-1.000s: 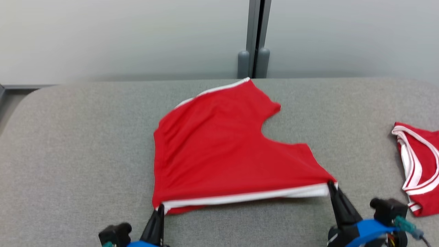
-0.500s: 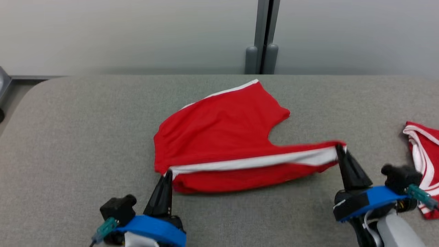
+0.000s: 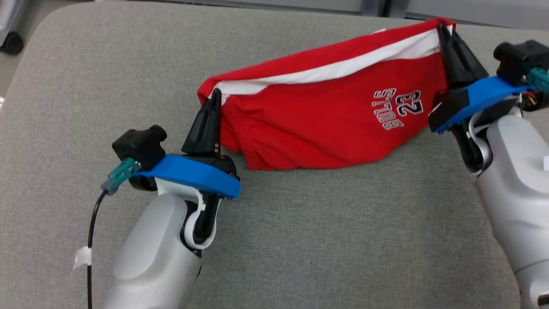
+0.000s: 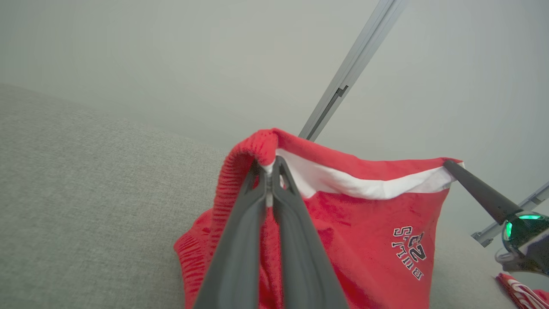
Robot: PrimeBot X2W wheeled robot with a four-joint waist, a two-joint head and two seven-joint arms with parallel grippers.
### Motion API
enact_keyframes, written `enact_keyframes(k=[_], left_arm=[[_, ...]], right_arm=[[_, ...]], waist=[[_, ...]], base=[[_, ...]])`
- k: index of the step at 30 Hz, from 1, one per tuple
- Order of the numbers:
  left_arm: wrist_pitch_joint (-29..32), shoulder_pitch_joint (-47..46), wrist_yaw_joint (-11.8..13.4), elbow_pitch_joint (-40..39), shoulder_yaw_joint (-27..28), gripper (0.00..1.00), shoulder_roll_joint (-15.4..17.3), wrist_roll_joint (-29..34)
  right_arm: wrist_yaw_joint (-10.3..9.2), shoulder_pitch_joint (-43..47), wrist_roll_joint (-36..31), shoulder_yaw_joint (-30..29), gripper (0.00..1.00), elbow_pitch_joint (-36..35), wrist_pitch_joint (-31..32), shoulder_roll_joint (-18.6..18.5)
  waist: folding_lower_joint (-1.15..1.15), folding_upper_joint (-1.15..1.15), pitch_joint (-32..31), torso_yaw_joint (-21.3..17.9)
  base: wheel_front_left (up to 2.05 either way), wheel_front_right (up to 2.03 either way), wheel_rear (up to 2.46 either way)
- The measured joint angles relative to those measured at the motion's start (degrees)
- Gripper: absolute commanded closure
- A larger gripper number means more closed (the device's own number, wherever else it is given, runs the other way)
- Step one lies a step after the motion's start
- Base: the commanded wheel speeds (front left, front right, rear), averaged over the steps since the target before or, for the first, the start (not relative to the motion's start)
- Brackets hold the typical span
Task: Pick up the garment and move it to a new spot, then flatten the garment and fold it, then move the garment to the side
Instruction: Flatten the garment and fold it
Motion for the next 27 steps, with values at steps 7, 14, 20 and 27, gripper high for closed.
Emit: enact_keyframes(k=[7, 14, 20, 27], left_arm=[[0.00, -7.39, 1.54, 2.83, -3.50, 1.00, 0.03, -2.86], [0.00, -10.80, 3.86, 5.38, -6.14, 0.00, 0.00, -5.15], [0.00, -8.70, 7.71, 5.10, -4.22, 0.00, -0.08, -3.34], [0.00, -3.87, 9.53, 3.60, -1.63, 0.00, -0.05, 0.59]], right_arm=[[0.00, -9.76, -3.55, 0.55, 1.00, 8.27, 0.00, -0.38], [0.00, -14.25, -6.48, -0.94, 0.00, 14.63, 0.01, 1.15], [0.00, -13.99, -5.45, -1.81, 0.00, 14.92, 0.00, 1.12], [0.00, -10.49, -2.23, 2.94, 0.00, 19.67, 0.90, 0.07]], waist=[[0.00, 0.01, 6.30, 3.62], [-0.01, 0.00, 10.00, 5.38], [-0.03, -0.01, 9.25, 4.32], [-0.03, -0.02, 7.35, 3.63]], base=[[0.00, 0.00, 0.00], [0.00, 0.00, 0.00], [0.00, 0.00, 0.00], [0.00, 0.00, 0.00]])
